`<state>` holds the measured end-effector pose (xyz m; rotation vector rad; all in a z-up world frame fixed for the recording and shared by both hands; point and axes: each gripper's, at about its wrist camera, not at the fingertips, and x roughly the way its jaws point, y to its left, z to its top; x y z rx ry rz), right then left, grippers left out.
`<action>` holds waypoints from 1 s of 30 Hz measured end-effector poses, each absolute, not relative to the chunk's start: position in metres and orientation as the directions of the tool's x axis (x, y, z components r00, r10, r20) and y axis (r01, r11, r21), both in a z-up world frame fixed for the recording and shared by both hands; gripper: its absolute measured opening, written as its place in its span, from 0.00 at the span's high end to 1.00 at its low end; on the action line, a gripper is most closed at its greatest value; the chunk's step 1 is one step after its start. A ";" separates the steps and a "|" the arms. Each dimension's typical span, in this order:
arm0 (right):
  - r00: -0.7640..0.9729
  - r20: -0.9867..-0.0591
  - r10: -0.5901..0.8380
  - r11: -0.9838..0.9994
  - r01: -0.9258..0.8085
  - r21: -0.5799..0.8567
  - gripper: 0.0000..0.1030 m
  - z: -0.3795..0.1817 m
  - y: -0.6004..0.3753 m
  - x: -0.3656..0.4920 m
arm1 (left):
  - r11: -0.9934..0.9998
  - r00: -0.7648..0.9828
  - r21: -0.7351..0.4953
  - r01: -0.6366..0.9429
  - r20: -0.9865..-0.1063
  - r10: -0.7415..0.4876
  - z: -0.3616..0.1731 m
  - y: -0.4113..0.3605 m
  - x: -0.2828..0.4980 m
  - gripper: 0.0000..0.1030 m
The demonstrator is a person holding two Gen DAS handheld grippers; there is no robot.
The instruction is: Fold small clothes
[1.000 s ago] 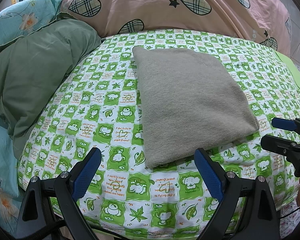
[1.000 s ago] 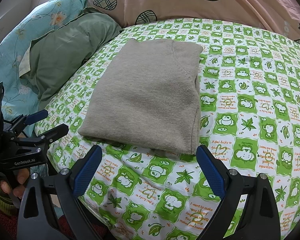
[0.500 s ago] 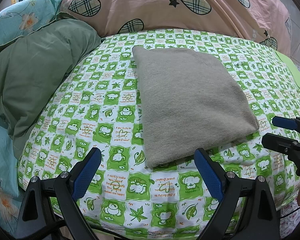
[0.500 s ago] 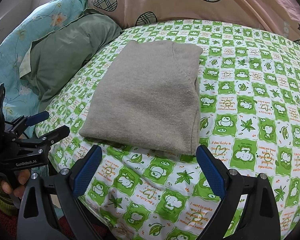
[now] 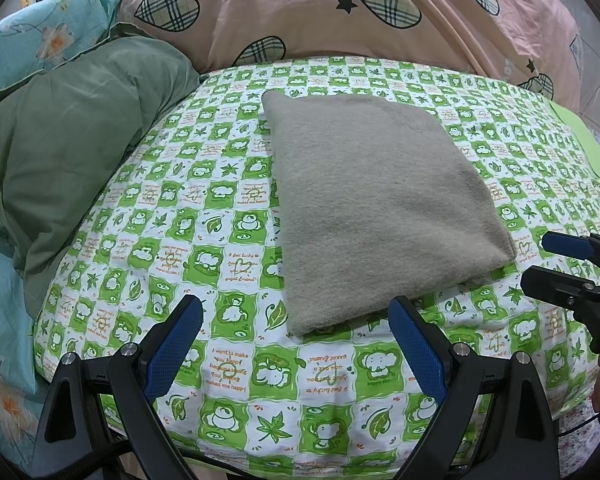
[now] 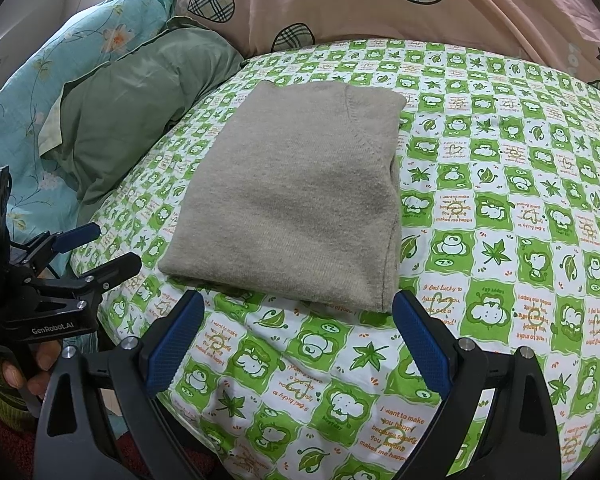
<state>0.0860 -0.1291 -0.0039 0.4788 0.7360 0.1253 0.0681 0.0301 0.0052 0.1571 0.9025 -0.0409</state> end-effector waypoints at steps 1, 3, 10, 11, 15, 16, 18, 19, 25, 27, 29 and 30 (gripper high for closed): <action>0.739 -0.615 0.275 0.885 0.055 0.461 0.08 -0.004 -0.129 0.086 | 0.988 0.619 0.119 0.101 -0.784 0.031 0.005 0.030 0.068 0.08; 0.739 -0.615 0.276 0.885 0.054 0.462 0.08 -0.004 -0.129 0.086 | 0.987 0.618 0.119 0.105 -0.785 0.029 0.004 0.029 0.068 0.08; 0.740 -0.614 0.274 0.885 0.055 0.462 0.08 -0.005 -0.129 0.086 | 0.987 0.618 0.119 0.107 -0.786 0.028 0.004 0.028 0.069 0.08; 0.740 -0.614 0.274 0.885 0.055 0.462 0.08 -0.005 -0.129 0.086 | 0.987 0.617 0.119 0.106 -0.786 0.028 0.004 0.028 0.069 0.08; 0.740 -0.614 0.275 0.885 0.055 0.462 0.08 -0.005 -0.129 0.086 | 0.987 0.617 0.119 0.107 -0.786 0.028 0.004 0.028 0.069 0.08; 0.740 -0.615 0.274 0.885 0.056 0.462 0.08 -0.005 -0.129 0.086 | 0.987 0.618 0.119 0.107 -0.786 0.028 0.004 0.029 0.069 0.08; 0.740 -0.614 0.275 0.885 0.054 0.462 0.08 -0.005 -0.129 0.086 | 0.987 0.617 0.120 0.108 -0.786 0.028 0.004 0.029 0.069 0.08; 0.740 -0.614 0.275 0.885 0.054 0.462 0.08 -0.005 -0.129 0.086 | 0.987 0.617 0.120 0.107 -0.786 0.028 0.004 0.029 0.069 0.08; 0.742 -0.612 0.274 0.887 0.051 0.458 0.08 -0.004 -0.129 0.088 | 0.987 0.617 0.119 0.108 -0.787 0.027 0.004 0.029 0.070 0.08; 0.744 -0.610 0.273 0.888 0.049 0.457 0.08 -0.003 -0.129 0.090 | 0.987 0.617 0.119 0.109 -0.787 0.027 0.004 0.029 0.070 0.08; 0.745 -0.609 0.273 0.889 0.046 0.455 0.08 -0.002 -0.130 0.091 | 0.987 0.617 0.119 0.109 -0.787 0.027 0.005 0.029 0.070 0.08; 0.746 -0.608 0.272 0.890 0.045 0.454 0.08 -0.002 -0.130 0.092 | 0.987 0.617 0.120 0.110 -0.787 0.027 0.004 0.029 0.070 0.08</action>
